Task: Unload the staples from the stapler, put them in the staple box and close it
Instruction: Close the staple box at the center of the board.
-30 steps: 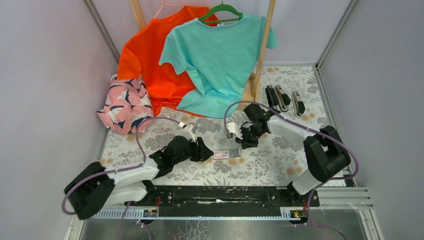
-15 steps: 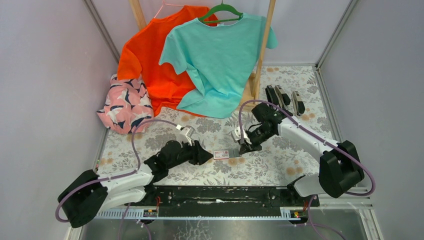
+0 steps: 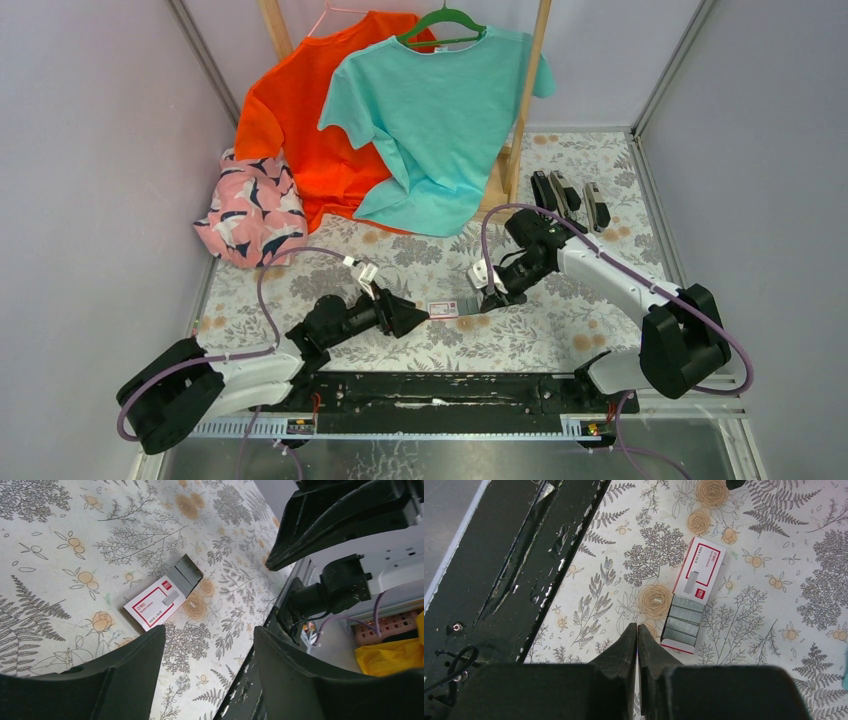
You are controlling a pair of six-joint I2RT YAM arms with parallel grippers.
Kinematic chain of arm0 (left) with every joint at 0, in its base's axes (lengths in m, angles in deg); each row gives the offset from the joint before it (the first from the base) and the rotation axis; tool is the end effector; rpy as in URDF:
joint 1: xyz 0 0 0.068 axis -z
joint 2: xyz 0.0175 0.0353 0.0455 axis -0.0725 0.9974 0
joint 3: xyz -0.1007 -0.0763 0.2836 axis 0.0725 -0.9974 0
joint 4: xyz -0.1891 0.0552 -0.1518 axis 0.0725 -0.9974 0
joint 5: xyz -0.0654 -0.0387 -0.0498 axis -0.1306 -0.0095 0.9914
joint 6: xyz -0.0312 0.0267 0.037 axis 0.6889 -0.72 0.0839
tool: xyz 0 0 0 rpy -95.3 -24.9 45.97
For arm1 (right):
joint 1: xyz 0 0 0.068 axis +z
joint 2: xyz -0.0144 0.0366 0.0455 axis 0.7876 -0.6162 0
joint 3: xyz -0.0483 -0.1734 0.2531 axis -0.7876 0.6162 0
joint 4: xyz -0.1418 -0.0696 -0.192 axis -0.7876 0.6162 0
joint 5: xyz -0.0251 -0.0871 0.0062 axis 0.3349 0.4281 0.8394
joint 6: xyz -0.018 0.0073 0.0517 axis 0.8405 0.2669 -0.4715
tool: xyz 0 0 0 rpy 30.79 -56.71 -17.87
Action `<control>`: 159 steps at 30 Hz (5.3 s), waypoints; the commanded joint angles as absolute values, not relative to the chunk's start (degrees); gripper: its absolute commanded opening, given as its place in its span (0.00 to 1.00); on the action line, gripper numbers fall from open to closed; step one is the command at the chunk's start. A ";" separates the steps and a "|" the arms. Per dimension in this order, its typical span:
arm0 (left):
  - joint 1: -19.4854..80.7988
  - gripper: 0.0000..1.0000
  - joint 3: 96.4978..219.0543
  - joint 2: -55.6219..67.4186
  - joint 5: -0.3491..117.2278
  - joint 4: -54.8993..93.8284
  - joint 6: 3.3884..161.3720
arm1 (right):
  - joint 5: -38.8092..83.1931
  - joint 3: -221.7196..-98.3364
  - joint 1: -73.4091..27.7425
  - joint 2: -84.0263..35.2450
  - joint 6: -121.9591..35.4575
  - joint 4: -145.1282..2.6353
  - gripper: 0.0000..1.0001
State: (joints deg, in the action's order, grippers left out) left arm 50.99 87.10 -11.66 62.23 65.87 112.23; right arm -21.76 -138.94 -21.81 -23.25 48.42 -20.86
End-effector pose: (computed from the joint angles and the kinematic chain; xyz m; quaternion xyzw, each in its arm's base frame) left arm 0.0947 -0.1124 0.1953 0.1043 0.7456 -0.5118 0.4139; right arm 0.1795 0.1382 0.2723 -0.7818 0.4367 0.3348 0.2934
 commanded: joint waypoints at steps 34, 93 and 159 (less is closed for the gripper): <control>50.50 0.57 94.69 2.51 62.79 60.23 113.52 | -12.16 -135.63 -15.11 -29.62 40.88 -31.59 0.12; 50.73 0.43 99.73 13.60 58.95 57.77 116.12 | -3.92 -136.81 -9.30 -32.17 32.03 -36.34 0.12; 48.50 0.51 98.13 4.35 56.54 60.63 111.16 | -6.25 -139.95 -20.16 -28.12 22.84 -36.70 0.28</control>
